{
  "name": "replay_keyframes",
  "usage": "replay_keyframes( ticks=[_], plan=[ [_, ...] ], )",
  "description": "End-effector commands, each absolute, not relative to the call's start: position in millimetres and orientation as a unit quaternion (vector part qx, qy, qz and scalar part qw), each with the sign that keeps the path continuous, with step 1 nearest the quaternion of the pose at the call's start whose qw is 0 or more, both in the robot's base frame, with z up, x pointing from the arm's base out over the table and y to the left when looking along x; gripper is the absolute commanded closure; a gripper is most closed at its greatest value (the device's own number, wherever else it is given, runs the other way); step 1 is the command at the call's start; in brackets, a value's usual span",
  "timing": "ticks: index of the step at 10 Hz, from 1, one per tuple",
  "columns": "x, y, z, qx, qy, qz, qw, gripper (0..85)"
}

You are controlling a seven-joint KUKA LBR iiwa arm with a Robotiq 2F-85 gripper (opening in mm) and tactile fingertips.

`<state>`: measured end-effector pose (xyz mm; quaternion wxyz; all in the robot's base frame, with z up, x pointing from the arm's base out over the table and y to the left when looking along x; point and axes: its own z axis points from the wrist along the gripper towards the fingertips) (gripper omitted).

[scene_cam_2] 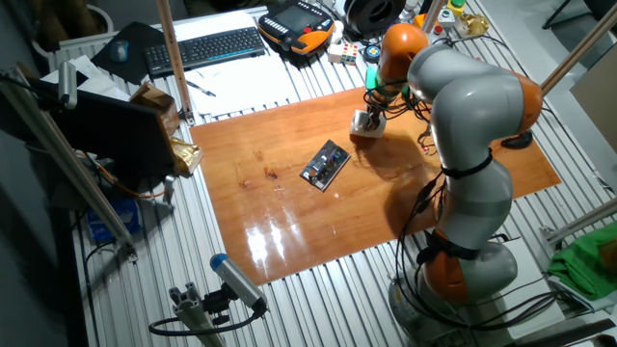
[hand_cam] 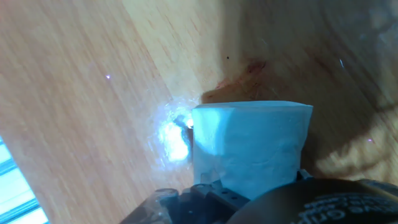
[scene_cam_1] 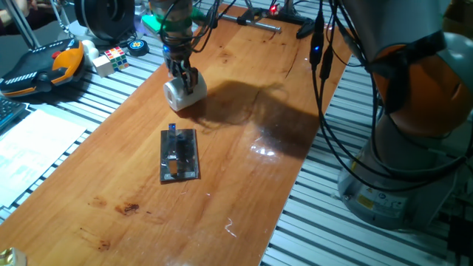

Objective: Put the toilet paper on its holder

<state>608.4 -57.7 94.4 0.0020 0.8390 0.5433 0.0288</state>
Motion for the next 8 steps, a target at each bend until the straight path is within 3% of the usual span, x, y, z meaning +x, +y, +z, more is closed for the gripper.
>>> replay_keyframes(
  ticks=[1,5,8],
  plan=[
    [609,-56,101,0.837,0.547,0.026,0.005,77.0],
    [606,-39,118,0.808,0.589,0.024,0.011,84.3],
    [600,-23,131,0.733,0.679,0.027,0.015,84.3]
  ],
)
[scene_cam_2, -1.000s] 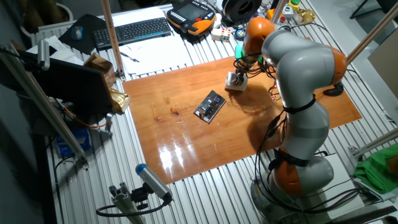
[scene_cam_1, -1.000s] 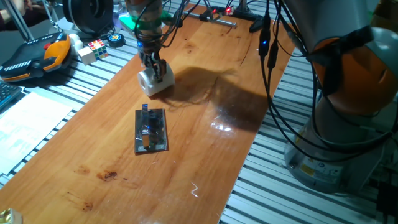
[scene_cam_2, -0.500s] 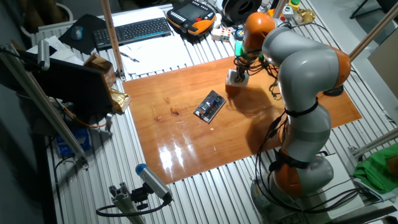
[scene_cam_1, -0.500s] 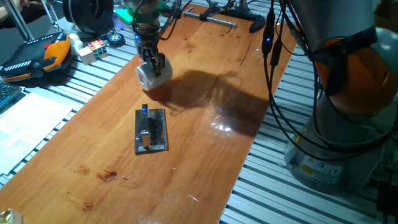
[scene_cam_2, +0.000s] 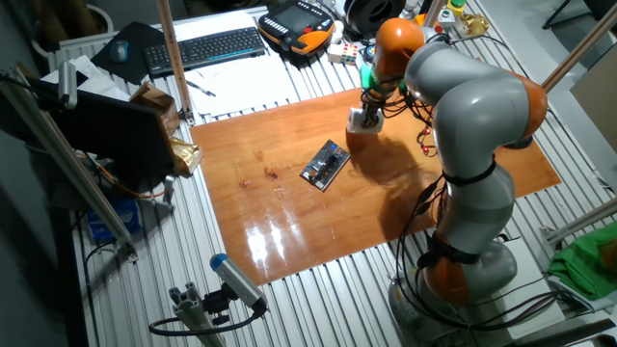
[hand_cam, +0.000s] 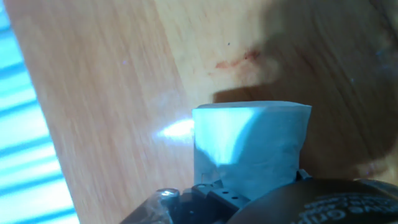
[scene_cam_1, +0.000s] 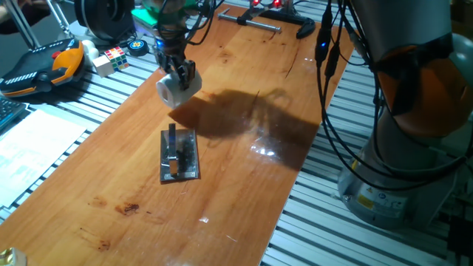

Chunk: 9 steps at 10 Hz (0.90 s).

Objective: Put the toilet paper on its holder

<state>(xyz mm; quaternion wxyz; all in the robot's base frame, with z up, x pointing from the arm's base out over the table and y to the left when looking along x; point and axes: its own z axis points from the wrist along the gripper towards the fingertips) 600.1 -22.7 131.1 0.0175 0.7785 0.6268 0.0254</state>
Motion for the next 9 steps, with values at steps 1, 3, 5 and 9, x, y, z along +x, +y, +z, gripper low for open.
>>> replay_keyframes(
  ticks=[1,3,5,9],
  plan=[
    [599,-17,133,0.71,0.703,0.026,0.016,84.3],
    [594,-2,130,0.66,0.75,0.026,0.015,84.3],
    [587,9,127,0.614,0.788,0.032,0.009,84.3],
    [577,27,127,0.54,0.841,0.019,0.01,84.3]
  ],
)
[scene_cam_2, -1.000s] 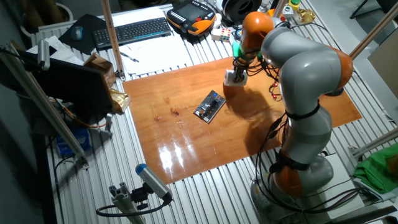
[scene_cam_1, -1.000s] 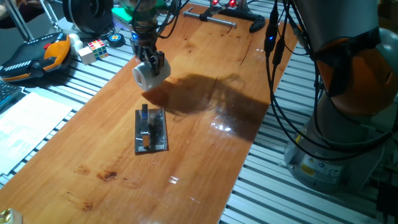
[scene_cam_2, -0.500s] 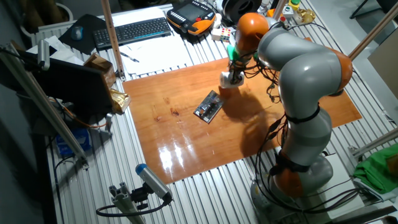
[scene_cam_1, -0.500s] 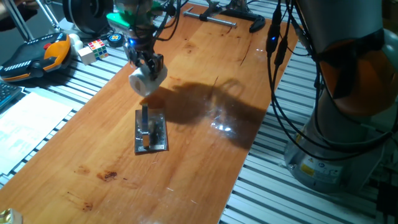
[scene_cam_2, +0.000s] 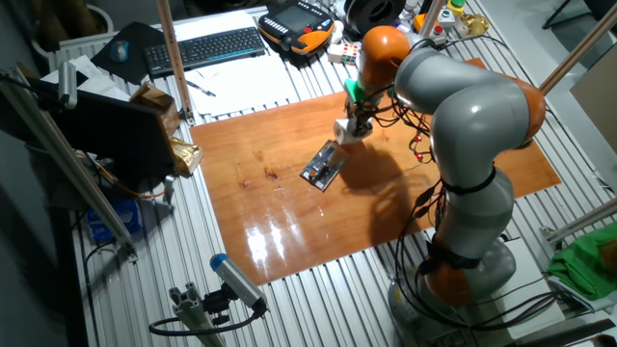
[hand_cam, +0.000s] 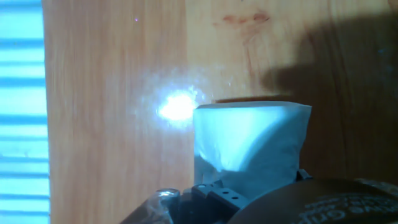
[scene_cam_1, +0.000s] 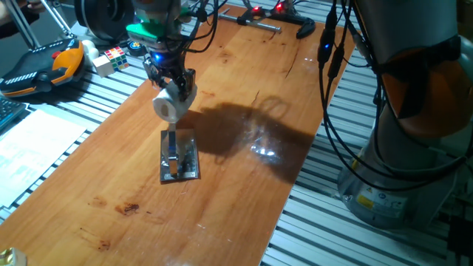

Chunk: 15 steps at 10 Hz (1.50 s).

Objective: Put the toilet paper on its holder

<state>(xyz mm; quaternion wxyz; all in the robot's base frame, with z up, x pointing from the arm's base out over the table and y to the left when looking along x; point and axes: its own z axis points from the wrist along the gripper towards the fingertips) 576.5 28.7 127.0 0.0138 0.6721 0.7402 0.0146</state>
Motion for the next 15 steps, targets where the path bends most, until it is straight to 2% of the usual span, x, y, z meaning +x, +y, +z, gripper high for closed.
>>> replay_keyframes(
  ticks=[1,7,15],
  plan=[
    [576,31,126,0.521,0.853,0.013,0.013,84.3],
    [573,39,120,0.441,0.897,0.006,0.009,84.3],
    [577,45,117,0.418,0.908,0.017,0.007,84.3]
  ],
)
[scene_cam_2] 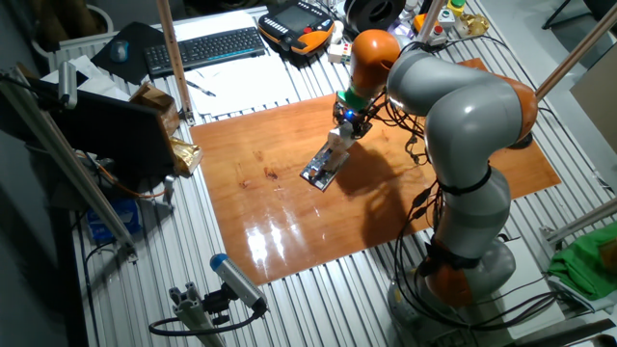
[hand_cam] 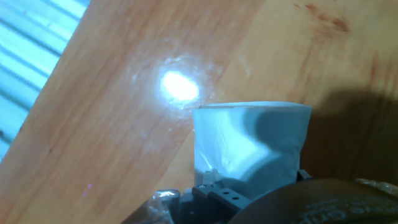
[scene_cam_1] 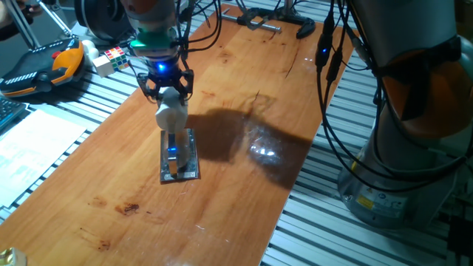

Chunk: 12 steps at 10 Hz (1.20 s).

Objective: Put the toilet paper on its holder

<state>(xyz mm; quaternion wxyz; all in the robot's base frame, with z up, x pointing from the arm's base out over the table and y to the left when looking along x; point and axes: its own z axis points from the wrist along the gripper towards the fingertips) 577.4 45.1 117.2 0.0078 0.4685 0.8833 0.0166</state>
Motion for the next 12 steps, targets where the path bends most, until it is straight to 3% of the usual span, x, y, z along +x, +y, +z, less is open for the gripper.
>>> replay_keyframes(
  ticks=[1,12],
  plan=[
    [578.5,45.7,117.2,0.416,0.909,0.016,0.007,84.3],
    [577.9,52.4,117.6,0.417,0.909,0.007,0.01,84.3]
  ],
)
